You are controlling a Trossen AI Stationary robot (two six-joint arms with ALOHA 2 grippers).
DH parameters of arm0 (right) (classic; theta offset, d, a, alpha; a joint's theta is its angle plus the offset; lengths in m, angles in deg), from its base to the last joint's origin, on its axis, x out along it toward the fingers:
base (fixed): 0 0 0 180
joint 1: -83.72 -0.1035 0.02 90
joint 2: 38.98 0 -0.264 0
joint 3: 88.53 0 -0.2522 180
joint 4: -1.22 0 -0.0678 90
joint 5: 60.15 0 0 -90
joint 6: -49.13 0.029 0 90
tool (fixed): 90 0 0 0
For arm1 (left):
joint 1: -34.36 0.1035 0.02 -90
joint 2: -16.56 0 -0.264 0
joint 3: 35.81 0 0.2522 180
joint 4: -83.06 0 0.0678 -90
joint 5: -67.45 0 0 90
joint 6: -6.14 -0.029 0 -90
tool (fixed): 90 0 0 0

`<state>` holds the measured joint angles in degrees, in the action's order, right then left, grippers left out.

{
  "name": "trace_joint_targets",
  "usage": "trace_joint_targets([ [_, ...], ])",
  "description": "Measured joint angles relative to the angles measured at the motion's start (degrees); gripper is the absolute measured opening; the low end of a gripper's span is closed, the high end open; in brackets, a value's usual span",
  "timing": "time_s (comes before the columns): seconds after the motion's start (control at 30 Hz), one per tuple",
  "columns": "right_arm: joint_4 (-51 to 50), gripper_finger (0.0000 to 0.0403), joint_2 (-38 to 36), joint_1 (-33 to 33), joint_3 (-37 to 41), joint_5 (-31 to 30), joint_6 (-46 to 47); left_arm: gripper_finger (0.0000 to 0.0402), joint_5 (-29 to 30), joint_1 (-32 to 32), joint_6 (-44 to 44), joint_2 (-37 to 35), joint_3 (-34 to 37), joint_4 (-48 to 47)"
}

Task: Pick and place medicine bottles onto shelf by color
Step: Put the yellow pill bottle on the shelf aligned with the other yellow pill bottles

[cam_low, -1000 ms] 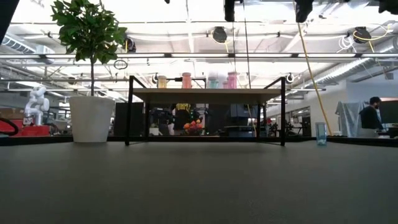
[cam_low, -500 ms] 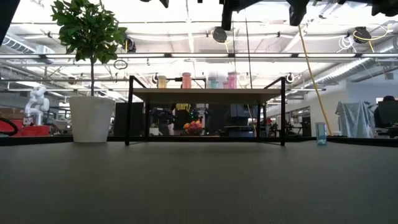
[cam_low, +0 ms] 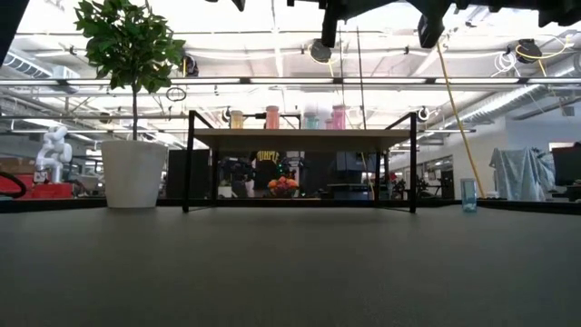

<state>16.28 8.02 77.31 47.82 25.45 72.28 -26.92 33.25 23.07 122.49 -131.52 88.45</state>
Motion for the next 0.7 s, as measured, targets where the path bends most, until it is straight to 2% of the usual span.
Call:
trace_joint_targets([
  [0.23,-0.77,0.0093,-0.02,0.02,0.0,-0.06,-0.37,0.0113,0.32,-0.02,0.61,0.0,0.0,-0.18],
  [0.4,-1.2,0.0093,-0.02,0.03,0.0,-0.13,-1.15,0.012,0.3,0.13,2.63,0.0,0.0,-0.59],
  [0.53,-2.42,0.0095,0.0,0.09,0.0,0.12,-1.2,0.0162,-3.31,0.59,2.19,-1.17,0.11,-4.76],
  [0.7,-4.63,0.0095,0.02,-0.04,0.0,1.31,-1.35,0.0238,-3.05,0.95,-1.98,-4.03,0.0,-11.27],
])
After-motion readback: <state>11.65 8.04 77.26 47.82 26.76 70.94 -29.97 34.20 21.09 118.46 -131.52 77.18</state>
